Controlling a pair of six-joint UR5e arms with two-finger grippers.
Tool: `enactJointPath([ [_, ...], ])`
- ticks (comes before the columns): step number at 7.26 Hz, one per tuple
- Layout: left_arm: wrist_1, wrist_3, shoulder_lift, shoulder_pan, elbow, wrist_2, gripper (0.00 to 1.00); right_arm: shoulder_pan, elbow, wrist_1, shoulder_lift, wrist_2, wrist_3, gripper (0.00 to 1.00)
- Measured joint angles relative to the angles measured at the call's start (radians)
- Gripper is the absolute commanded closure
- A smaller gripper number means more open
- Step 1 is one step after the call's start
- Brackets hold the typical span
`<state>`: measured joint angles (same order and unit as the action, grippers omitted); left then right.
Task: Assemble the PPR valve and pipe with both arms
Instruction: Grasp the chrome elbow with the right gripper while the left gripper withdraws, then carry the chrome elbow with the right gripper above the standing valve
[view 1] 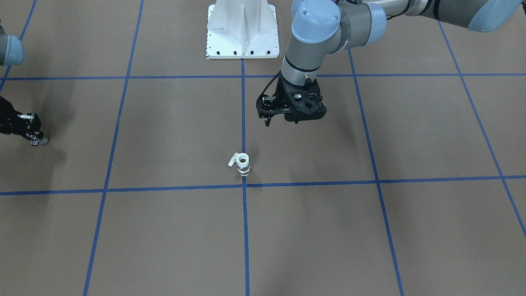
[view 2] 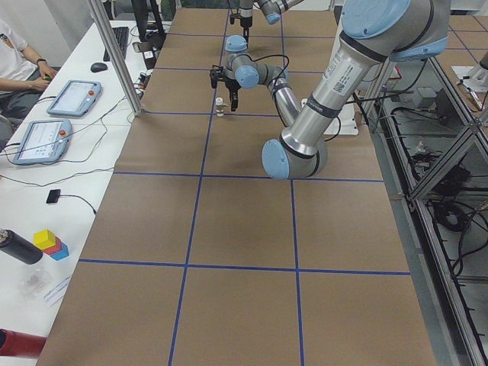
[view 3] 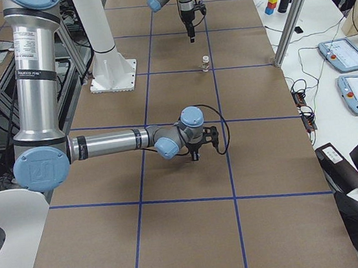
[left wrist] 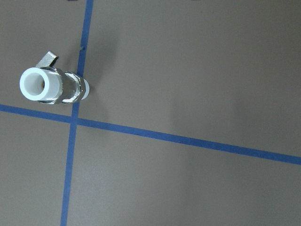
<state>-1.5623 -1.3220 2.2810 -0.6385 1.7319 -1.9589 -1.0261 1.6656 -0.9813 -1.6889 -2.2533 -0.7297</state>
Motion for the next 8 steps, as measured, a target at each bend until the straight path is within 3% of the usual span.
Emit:
enactJointPath([
  [2,0.000,0.004,-0.003,-0.006,0.008,0.000,0.15,-0.006,0.066,-0.035,0.004,-0.003,-0.008,1.00],
  [3,0.000,0.012,-0.021,-0.011,0.031,-0.001,0.16,-0.014,0.097,-0.108,0.044,-0.003,-0.010,1.00],
  [6,-0.001,0.092,-0.183,-0.034,0.173,-0.013,0.15,-0.020,0.138,-0.461,0.345,0.006,-0.067,1.00],
  [8,-0.004,0.187,-0.309,-0.076,0.250,-0.062,0.15,0.046,0.130,-0.591,0.555,0.043,-0.254,1.00],
])
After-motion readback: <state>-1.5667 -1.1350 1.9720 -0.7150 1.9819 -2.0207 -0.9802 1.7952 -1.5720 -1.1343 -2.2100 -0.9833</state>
